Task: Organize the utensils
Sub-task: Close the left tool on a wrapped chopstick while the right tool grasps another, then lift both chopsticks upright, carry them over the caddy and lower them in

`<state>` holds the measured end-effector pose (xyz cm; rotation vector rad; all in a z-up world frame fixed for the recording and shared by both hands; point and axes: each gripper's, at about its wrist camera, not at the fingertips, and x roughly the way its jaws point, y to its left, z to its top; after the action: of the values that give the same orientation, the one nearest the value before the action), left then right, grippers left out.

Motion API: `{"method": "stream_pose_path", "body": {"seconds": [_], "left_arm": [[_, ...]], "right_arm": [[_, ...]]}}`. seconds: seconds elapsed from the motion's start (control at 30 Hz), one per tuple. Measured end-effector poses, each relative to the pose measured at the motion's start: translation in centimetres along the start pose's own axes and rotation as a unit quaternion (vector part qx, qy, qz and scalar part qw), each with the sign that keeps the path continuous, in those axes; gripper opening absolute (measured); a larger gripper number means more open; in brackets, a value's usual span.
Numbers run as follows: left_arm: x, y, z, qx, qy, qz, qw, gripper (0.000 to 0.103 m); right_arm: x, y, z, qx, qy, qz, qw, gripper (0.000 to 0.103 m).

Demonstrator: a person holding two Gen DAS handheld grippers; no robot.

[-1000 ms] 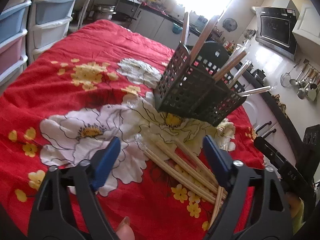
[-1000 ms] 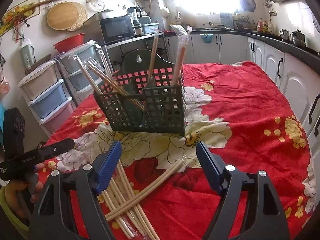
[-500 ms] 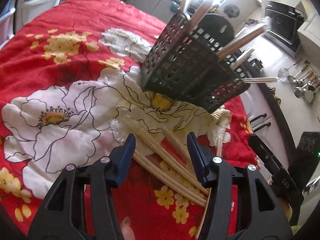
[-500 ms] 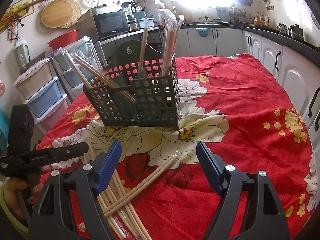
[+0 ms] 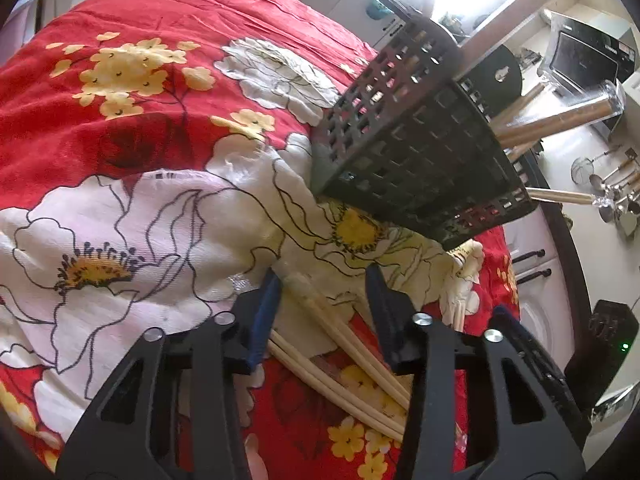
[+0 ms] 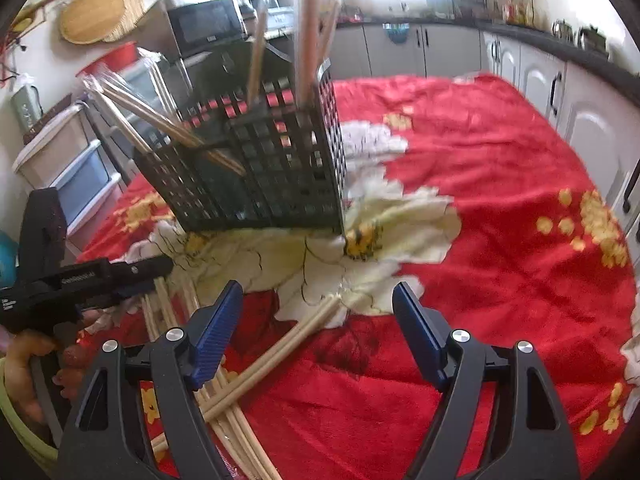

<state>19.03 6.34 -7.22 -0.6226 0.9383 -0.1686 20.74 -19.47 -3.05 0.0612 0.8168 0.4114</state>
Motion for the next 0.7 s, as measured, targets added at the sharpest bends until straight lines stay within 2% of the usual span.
{"method": "stream_pose_path", "body": {"seconds": [0.1, 0.17, 0.2, 0.27, 0.3, 0.37, 0.43, 0.7], "left_arm": [[0.0, 0.5, 0.1, -0.007, -0.003, 0.000, 1.0000, 0.027], [0.0, 0.6, 0.1, -0.008, -0.005, 0.001, 1.0000, 0.024], [0.0, 0.6, 0.1, -0.008, -0.006, 0.002, 0.9999, 0.023], [0.1, 0.8, 0.1, -0.010, -0.008, 0.004, 0.9999, 0.019], [0.1, 0.8, 0.1, -0.012, -0.010, 0.004, 0.9999, 0.018], [0.0, 1.2, 0.1, -0.016, -0.011, 0.000, 0.9998, 0.015], [0.0, 1.3, 0.1, -0.019, -0.011, -0.003, 0.9998, 0.015], [-0.8, 2.2, 0.4, -0.038, -0.019, -0.037, 0.9984, 0.010]], "right_arm": [[1.4, -0.6, -0.2, 0.026, 0.029, 0.013, 0.999, 0.074], [2.2, -1.2, -0.4, 0.051, 0.046, 0.025, 0.997, 0.063], [2.6, -1.4, -0.5, 0.061, 0.053, 0.031, 0.996, 0.061], [2.8, -1.6, -0.5, 0.064, 0.052, 0.025, 0.996, 0.049], [2.8, -1.6, -0.5, 0.065, 0.053, 0.025, 0.996, 0.047], [2.9, -1.9, -0.4, 0.071, 0.055, 0.025, 0.996, 0.031], [2.9, -2.1, -0.5, 0.073, 0.055, 0.025, 0.996, 0.021], [1.9, -3.6, -0.6, 0.117, 0.035, 0.061, 0.991, 0.009]]}}
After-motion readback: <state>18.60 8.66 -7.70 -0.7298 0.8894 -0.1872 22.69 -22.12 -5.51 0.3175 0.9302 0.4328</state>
